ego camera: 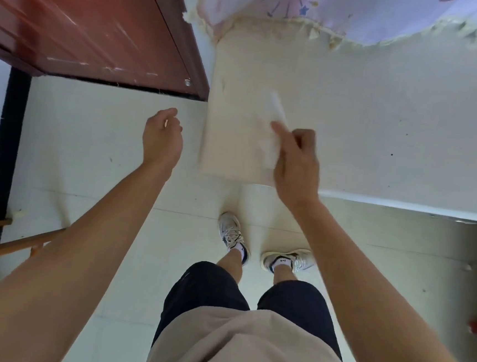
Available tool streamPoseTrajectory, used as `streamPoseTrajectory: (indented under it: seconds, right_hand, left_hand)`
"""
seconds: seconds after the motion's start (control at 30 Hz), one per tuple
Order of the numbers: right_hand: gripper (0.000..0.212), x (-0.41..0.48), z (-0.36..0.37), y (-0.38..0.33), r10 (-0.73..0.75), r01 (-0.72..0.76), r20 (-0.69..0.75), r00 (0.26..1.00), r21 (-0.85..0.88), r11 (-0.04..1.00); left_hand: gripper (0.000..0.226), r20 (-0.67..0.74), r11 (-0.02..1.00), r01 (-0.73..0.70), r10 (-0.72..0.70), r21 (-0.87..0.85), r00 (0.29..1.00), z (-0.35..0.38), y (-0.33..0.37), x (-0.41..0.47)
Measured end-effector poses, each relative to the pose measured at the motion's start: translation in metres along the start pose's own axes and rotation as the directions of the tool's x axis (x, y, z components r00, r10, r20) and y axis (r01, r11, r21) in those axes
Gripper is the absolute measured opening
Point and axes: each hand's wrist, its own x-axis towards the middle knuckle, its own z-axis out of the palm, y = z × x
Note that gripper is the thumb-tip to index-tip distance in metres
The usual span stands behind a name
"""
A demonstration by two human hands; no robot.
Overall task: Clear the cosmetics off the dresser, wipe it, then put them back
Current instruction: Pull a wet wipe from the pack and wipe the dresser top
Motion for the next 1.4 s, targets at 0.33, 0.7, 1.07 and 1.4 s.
streamPoseTrajectory:
  seconds: [0.33, 0.7, 1.07, 1.4]
  right_hand:
    - [0.059, -0.015, -0.076, 0.103, 0.653, -0.698, -0.269, 0.708, -0.402, 0.592]
    - [0.054, -0.048, 0.077, -0.093, -0.159, 0.229, 0.296, 0.942, -0.22, 0.948]
    - [0.053, -0.05, -0.077, 0.118, 0.661, -0.774, -0.404, 0.632, -0.278, 0.569]
    - [0.058, -0.032, 0.055, -0.04, -0.049, 0.149, 0.222, 0.974, -0.46, 0.876]
  left_hand:
    - [0.039, 0.123, 0.998, -0.059, 0.061, -0.016, 0.991, 0.031, 0.012, -0.021]
    - [0.033, 0.296, 1.0, 0.022, -0.027, 0.02, 0.955, -0.003, 0.024, -0.007]
    - [0.035, 0.129, 0.998, -0.055, 0.05, 0.029, 0.99, 0.027, 0.014, -0.019]
    - [0.04, 0.303, 0.994, -0.023, -0.01, 0.105, 0.953, 0.006, 0.035, -0.016]
